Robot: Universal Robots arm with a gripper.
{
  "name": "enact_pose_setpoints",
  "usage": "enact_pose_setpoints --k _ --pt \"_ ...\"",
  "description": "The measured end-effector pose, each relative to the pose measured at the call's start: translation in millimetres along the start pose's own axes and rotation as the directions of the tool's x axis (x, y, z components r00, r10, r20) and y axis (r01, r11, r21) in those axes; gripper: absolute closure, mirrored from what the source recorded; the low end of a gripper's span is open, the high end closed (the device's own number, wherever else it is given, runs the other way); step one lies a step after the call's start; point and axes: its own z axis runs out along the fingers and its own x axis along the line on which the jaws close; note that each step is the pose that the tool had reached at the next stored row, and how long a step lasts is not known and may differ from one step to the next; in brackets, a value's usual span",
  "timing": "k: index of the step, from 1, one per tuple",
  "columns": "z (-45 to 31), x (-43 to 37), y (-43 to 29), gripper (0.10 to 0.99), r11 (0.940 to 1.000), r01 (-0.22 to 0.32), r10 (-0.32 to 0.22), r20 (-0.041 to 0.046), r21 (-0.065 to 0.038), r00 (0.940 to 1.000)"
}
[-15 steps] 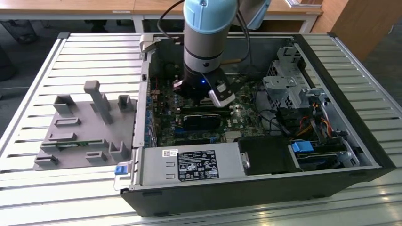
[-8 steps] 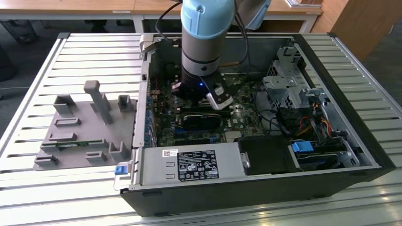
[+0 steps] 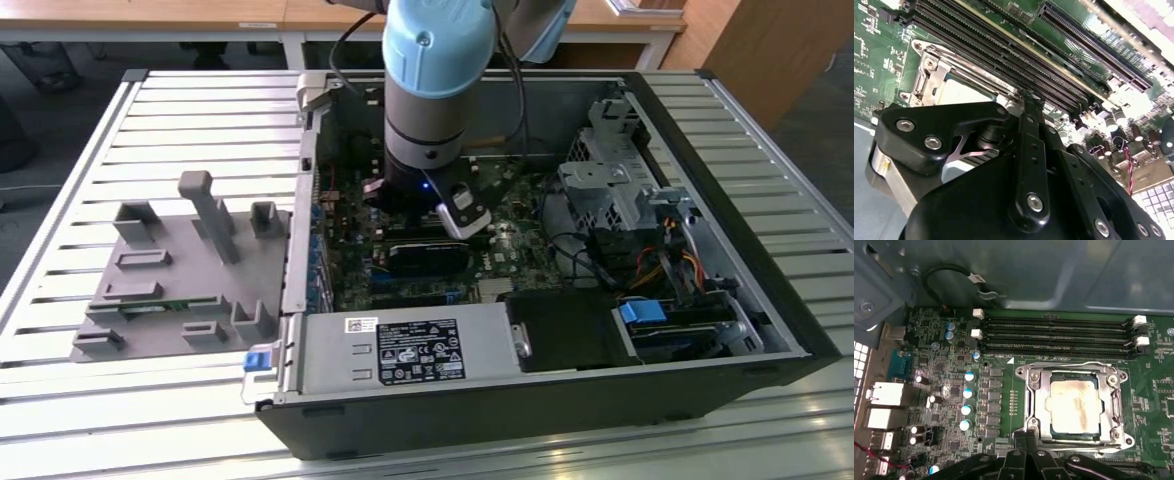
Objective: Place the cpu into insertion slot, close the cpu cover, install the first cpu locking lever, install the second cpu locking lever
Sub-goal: 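Install the second cpu locking lever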
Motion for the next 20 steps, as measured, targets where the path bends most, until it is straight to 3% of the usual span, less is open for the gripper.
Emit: enact_pose_setpoints --k 6,9,14,20 --pt "3.6 1.4 -1.2 0.98 0.9993 0.0 0.0 0.0009 -0.037 1.0" --pt "4.4 4.5 -2.0 0.98 0.9988 0.001 -0.001 0.0018 -0.048 1.0" --pt "2.5 5.3 -1.6 0.98 0.9988 0.001 -0.001 0.0027 -0.049 1.0" --pt "-9.5 5.3 1.8 0.98 0.9988 0.001 -0.001 0.0025 -0.049 1.0"
